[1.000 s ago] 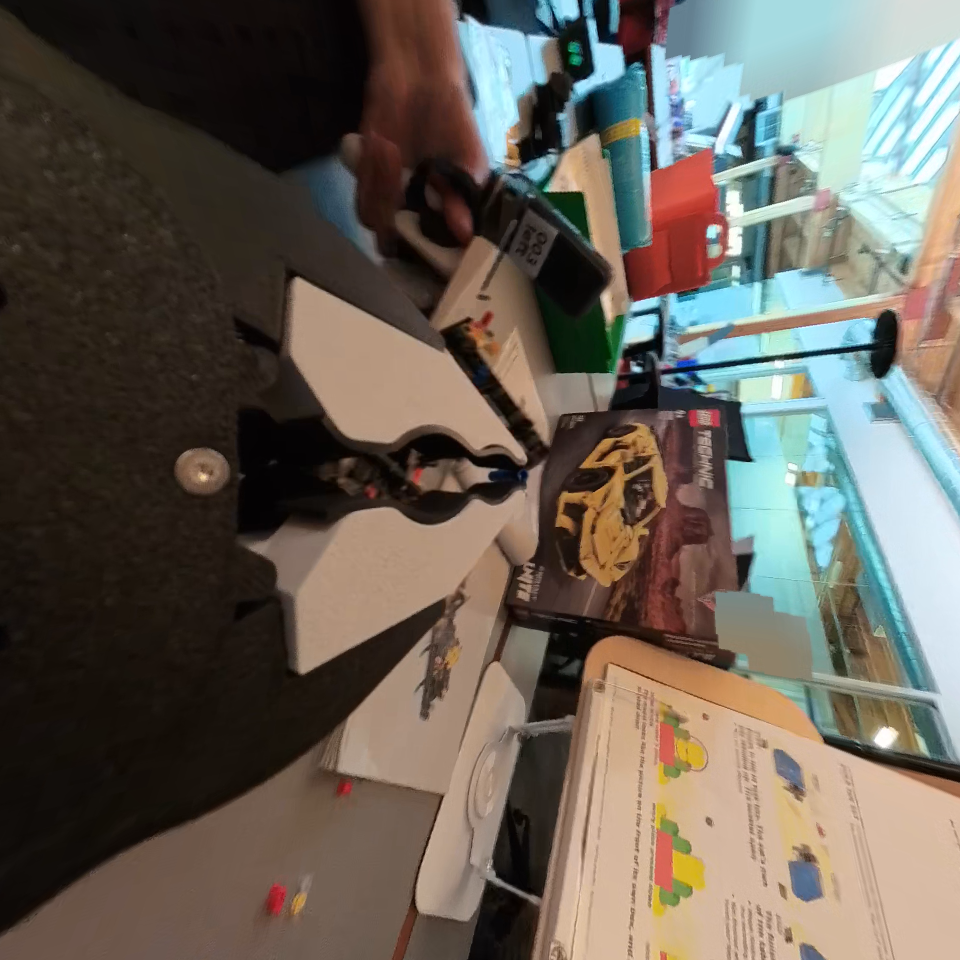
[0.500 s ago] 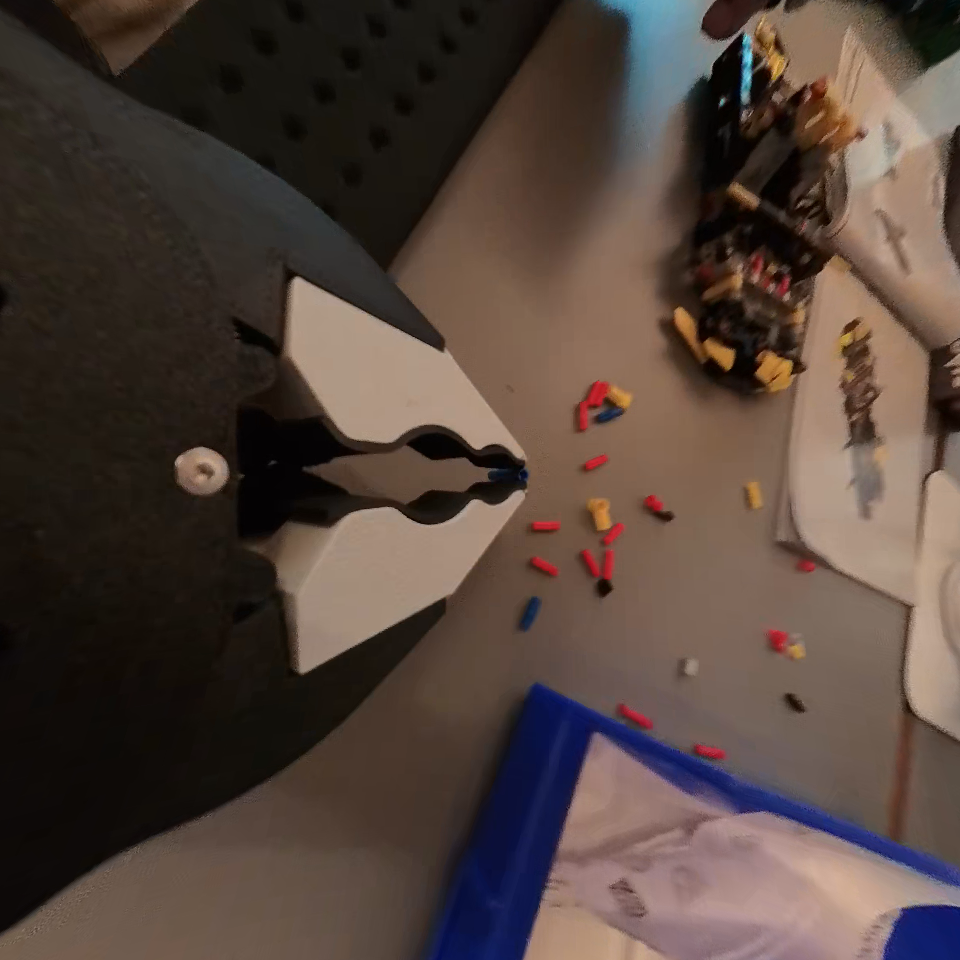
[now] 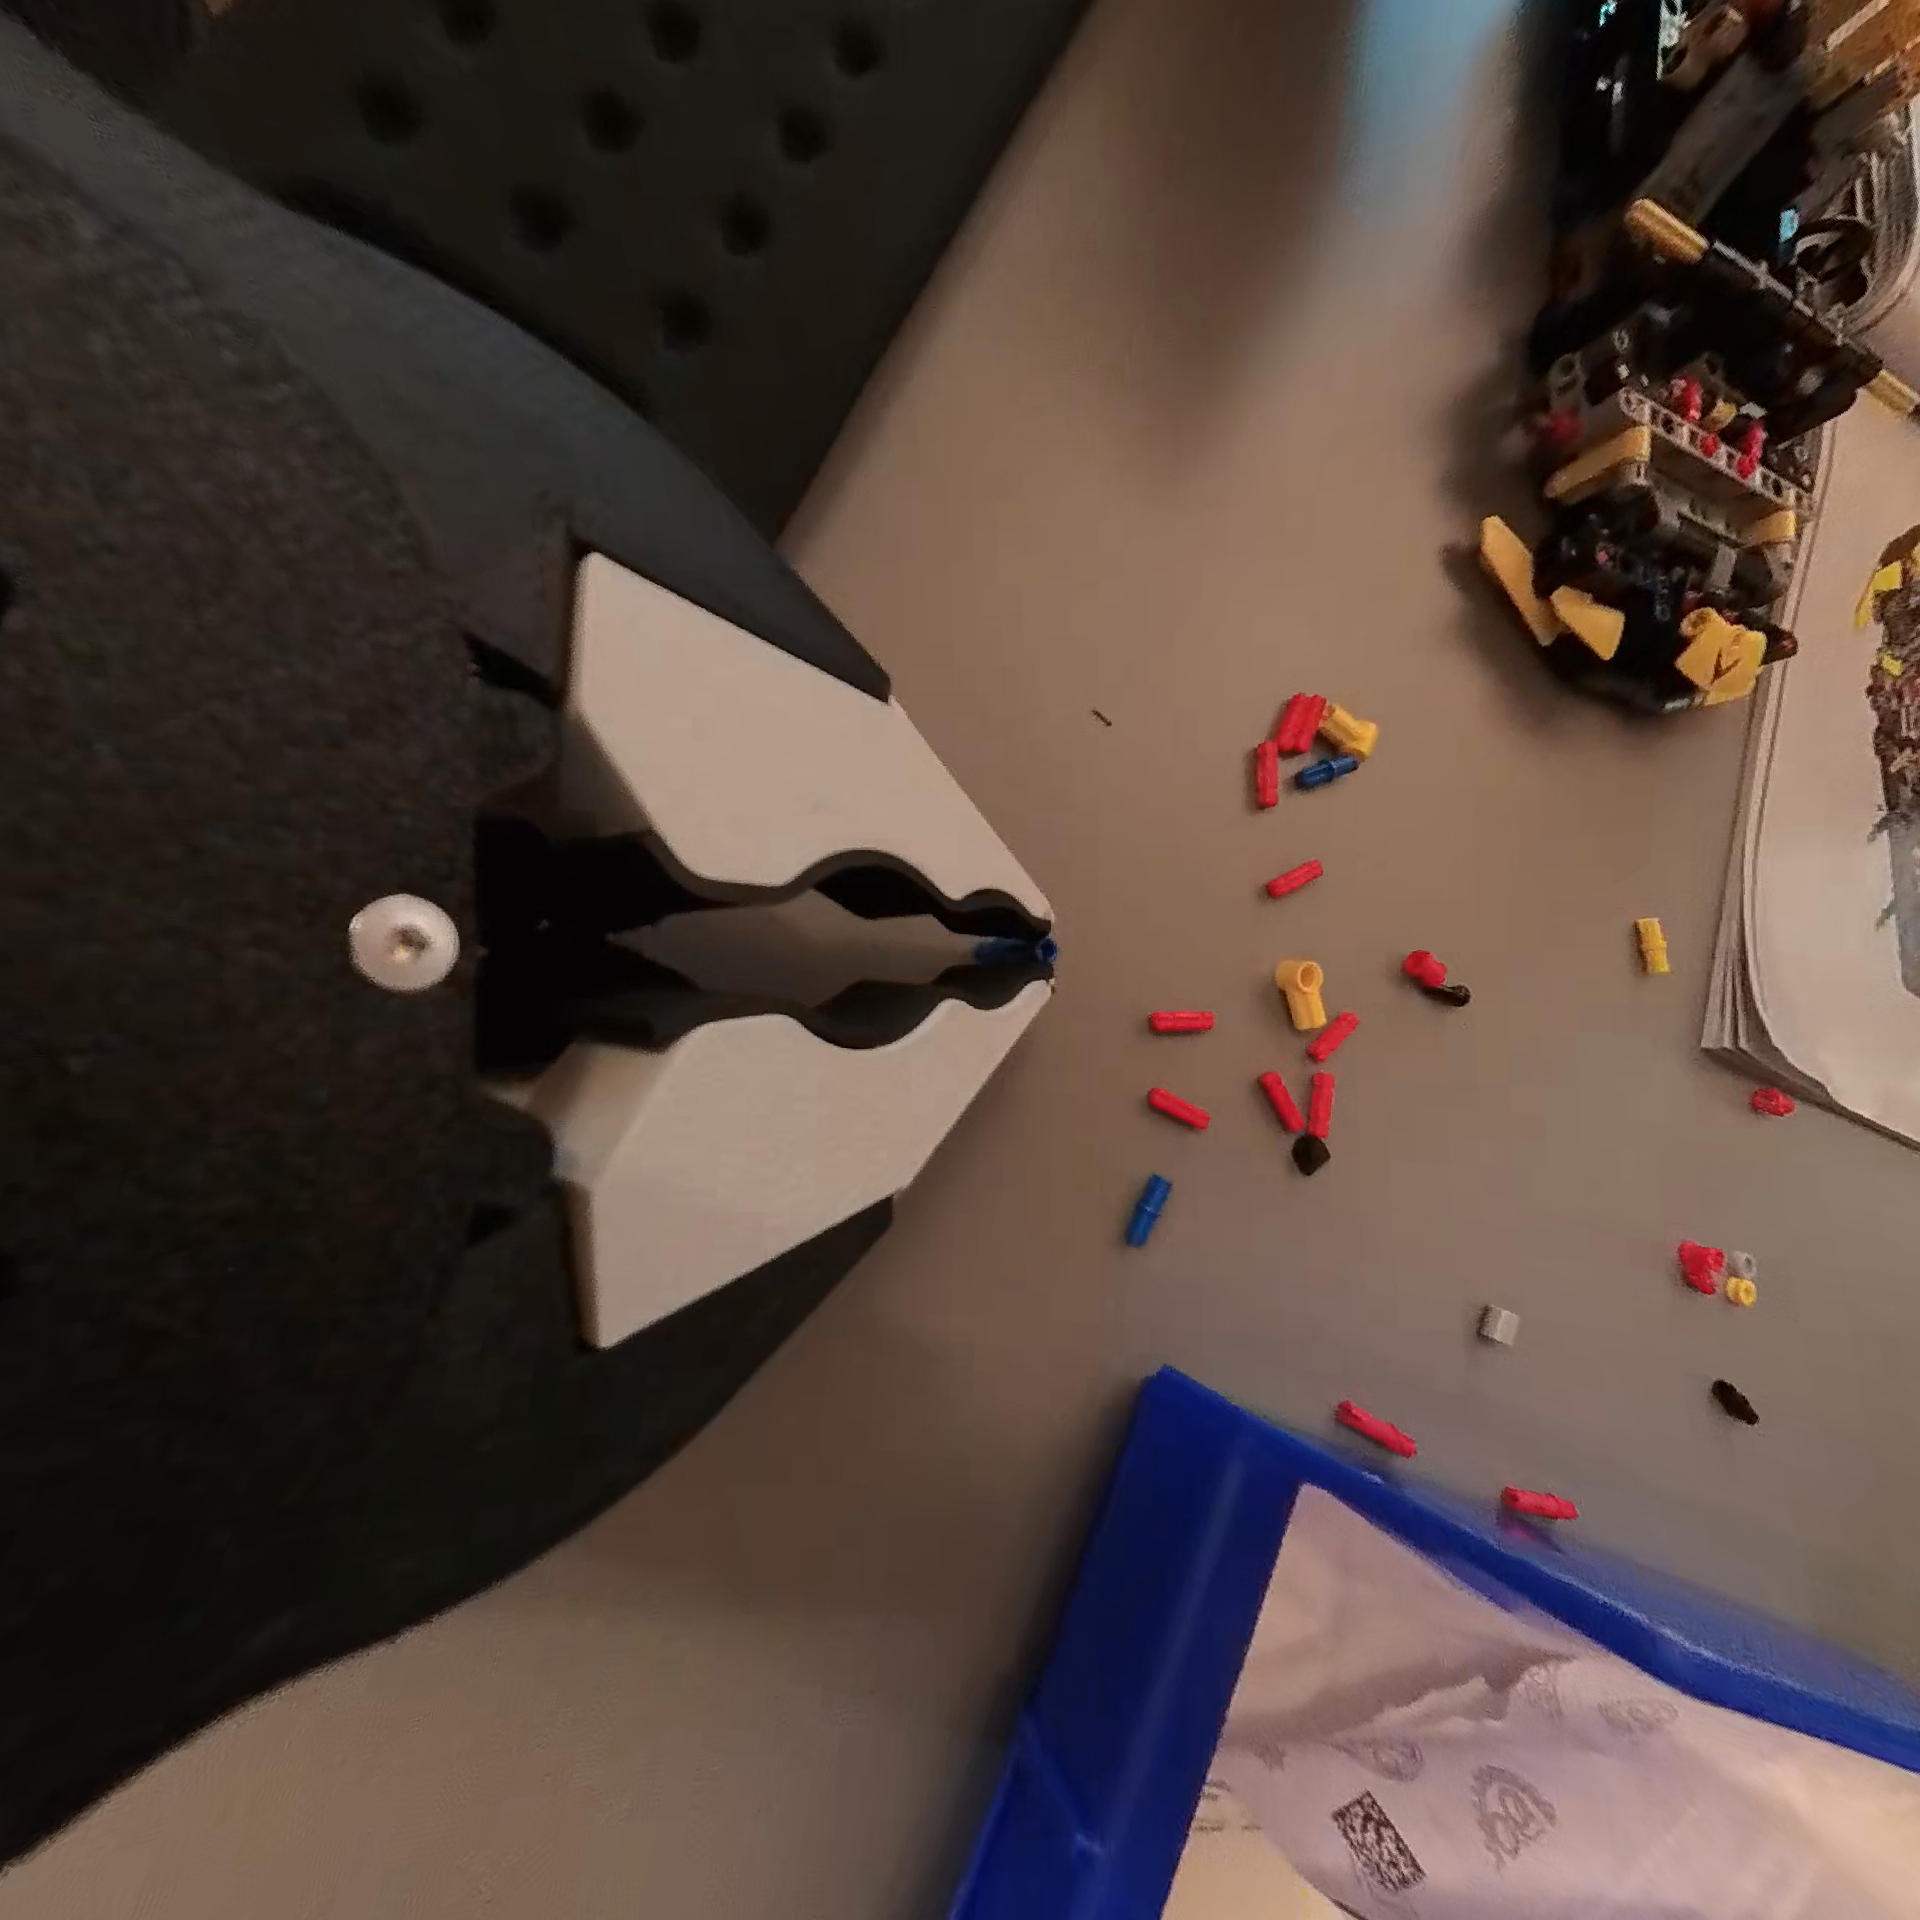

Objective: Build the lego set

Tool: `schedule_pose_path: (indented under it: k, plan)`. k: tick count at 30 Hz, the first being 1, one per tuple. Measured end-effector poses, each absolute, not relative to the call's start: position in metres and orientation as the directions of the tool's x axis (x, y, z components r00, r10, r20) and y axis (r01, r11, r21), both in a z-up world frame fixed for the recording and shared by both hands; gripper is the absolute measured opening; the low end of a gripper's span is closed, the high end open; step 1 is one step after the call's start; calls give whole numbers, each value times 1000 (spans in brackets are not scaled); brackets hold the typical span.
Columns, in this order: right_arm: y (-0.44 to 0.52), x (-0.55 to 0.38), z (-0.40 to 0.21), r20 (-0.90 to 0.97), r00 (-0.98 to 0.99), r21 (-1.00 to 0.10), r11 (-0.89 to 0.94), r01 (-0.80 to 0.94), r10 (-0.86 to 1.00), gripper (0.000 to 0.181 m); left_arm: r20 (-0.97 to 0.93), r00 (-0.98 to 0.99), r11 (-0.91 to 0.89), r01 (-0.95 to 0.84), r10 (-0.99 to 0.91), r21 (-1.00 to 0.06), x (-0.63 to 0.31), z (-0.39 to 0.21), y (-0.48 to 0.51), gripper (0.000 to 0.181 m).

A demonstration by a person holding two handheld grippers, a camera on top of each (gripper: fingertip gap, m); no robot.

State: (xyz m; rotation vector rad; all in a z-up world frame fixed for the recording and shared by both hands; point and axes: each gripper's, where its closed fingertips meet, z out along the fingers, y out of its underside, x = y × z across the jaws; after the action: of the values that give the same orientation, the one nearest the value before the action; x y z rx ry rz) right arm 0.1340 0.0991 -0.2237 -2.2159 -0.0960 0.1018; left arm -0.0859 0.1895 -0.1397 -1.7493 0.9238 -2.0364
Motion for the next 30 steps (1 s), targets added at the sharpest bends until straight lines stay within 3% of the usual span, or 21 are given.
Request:
schedule_pose_path:
  k: [22, 27, 30]
  plan:
    - [93, 137, -230, -38, 994, -777, -629, 33, 99, 8, 767, -217, -747, -183, -604, -640, -85, -139, 188, 7]
    - [87, 140, -232, 9, 983, -679, -721, 139, 181, 15, 768, -219, -747, -186, -602, -638, -85, -139, 187, 7]
    - [80, 140, -233, 52, 957, -532, -803, 268, 285, 15, 768, -219, -747, -187, -602, -638, -85, -140, 187, 7]
